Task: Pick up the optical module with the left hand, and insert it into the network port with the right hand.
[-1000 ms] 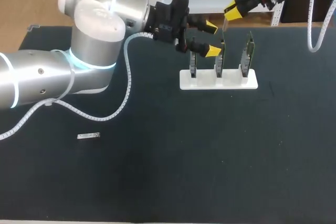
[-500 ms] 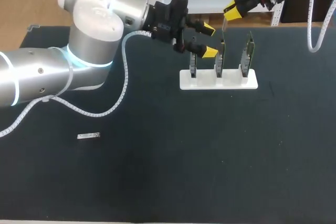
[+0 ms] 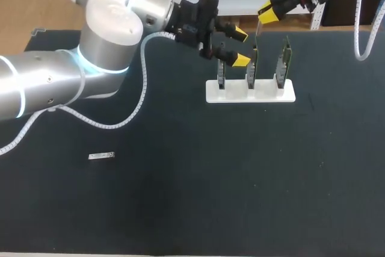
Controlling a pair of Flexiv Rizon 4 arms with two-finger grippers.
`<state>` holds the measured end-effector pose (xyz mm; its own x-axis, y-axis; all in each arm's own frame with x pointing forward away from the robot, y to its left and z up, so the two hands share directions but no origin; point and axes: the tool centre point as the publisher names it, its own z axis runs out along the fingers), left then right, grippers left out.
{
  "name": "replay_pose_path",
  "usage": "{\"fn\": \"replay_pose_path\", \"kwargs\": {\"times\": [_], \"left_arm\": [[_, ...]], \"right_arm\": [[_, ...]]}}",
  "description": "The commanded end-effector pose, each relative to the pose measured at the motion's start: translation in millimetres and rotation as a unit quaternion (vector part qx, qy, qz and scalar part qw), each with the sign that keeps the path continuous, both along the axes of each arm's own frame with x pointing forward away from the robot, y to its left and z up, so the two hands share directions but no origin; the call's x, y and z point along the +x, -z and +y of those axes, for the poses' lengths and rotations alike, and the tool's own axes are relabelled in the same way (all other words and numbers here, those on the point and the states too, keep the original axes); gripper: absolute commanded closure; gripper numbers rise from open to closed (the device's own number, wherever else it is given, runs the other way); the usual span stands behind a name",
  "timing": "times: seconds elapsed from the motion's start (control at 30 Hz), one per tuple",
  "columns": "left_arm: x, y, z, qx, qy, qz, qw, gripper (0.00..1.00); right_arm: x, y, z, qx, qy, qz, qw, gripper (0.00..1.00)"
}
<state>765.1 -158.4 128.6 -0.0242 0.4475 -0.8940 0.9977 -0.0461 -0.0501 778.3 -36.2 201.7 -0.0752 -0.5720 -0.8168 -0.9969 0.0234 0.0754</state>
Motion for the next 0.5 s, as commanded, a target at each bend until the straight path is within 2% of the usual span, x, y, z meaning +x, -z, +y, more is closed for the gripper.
{"fn": "replay_pose_path", "kwargs": {"times": [0.03, 0.5], "left_arm": [[3.1, 0.4, -0.1, 0.004, 0.002, 0.002, 1.0, 0.0], [3.1, 4.3, 0.4, 0.019, 0.009, 0.004, 1.0, 0.0]], "right_arm": [[-2.9, -0.3, 0.2, 0.0, 0.002, -0.003, 1.0, 1.0], [-3.0, 0.6, -0.8, 0.002, 0.004, -0.002, 1.0, 1.0]]}}
